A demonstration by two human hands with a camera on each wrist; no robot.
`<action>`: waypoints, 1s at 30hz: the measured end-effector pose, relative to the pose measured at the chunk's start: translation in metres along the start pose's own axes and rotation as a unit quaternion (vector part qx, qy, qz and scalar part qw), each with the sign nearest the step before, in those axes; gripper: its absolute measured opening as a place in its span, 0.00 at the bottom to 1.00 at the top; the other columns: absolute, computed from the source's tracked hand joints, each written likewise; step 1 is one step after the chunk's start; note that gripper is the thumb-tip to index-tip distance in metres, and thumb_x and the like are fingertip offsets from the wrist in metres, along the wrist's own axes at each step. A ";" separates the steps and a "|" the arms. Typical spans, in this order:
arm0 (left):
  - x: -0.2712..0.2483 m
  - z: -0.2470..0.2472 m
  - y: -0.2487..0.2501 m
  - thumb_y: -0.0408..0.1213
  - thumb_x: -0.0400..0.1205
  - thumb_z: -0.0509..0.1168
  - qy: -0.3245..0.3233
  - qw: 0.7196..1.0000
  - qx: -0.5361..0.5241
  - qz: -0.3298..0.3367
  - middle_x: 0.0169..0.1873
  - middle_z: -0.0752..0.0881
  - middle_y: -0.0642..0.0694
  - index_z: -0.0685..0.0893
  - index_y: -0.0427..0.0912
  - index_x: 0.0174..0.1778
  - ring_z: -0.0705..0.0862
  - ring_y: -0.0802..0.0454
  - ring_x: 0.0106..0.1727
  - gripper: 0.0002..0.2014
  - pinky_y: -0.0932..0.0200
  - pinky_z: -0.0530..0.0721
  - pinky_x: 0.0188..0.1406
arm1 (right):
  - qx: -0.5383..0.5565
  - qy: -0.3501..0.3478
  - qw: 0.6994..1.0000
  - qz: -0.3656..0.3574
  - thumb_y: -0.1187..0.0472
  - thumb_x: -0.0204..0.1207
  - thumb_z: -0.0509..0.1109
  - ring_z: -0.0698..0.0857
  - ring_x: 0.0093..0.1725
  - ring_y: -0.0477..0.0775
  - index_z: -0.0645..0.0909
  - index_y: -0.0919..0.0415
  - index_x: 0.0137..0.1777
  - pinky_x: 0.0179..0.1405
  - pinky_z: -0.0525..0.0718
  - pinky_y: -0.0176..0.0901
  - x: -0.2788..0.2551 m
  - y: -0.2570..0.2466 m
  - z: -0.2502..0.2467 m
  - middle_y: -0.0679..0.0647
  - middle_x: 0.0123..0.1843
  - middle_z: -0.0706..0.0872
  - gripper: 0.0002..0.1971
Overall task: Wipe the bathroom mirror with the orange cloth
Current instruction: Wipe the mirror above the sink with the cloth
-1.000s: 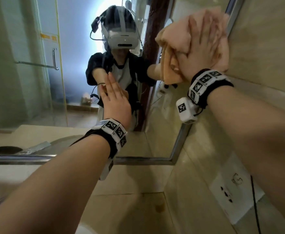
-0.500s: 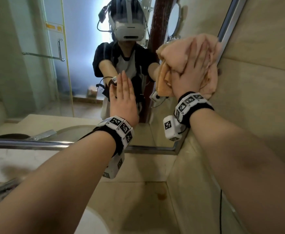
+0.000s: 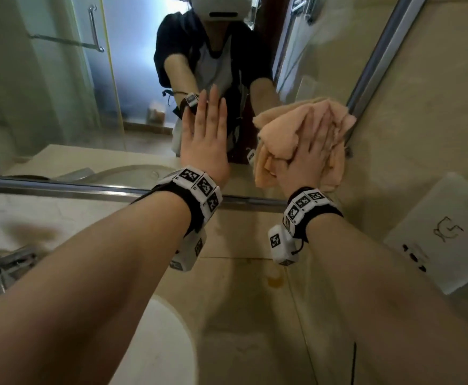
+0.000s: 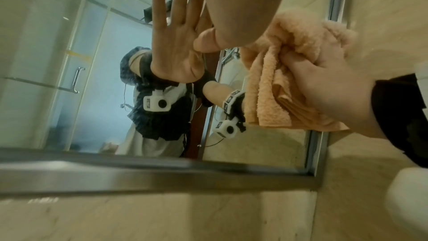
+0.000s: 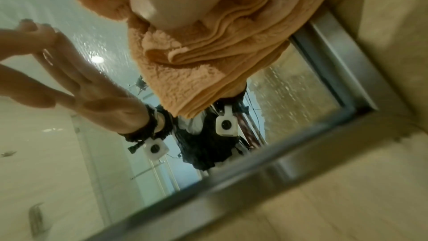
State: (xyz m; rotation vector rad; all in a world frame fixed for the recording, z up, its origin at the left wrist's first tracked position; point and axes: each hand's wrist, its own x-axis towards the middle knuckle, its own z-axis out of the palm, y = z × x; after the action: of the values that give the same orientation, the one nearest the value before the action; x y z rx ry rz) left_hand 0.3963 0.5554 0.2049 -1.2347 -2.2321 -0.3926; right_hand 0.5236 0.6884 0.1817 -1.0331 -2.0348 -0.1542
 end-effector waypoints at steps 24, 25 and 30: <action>-0.032 0.028 -0.005 0.31 0.79 0.55 -0.039 0.999 0.033 0.013 0.82 0.34 0.36 0.35 0.34 0.82 0.35 0.39 0.83 0.41 0.42 0.40 0.83 | 0.023 -0.122 0.984 0.124 0.50 0.71 0.69 0.39 0.83 0.68 0.37 0.63 0.83 0.82 0.42 0.59 -0.108 0.009 0.051 0.67 0.84 0.38 0.52; -0.031 0.028 -0.005 0.30 0.79 0.55 -0.038 0.998 0.037 0.015 0.82 0.34 0.36 0.36 0.34 0.82 0.35 0.39 0.83 0.41 0.42 0.40 0.83 | 0.022 -0.125 0.983 0.129 0.51 0.71 0.69 0.41 0.82 0.69 0.38 0.64 0.83 0.82 0.42 0.60 -0.109 0.009 0.051 0.68 0.84 0.39 0.51; -0.031 0.031 -0.008 0.31 0.80 0.55 -0.020 0.999 0.035 0.019 0.83 0.37 0.36 0.38 0.35 0.83 0.38 0.39 0.84 0.39 0.43 0.41 0.83 | 0.010 -0.131 0.981 0.140 0.51 0.69 0.73 0.45 0.83 0.68 0.43 0.63 0.83 0.82 0.51 0.62 -0.104 0.008 0.041 0.66 0.84 0.43 0.52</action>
State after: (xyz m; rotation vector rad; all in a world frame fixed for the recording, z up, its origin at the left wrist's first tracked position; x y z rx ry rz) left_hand 0.3930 0.5455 0.1620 -1.2561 -2.2335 -0.2757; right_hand 0.5369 0.6478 0.0776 -1.3731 -2.0881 0.1591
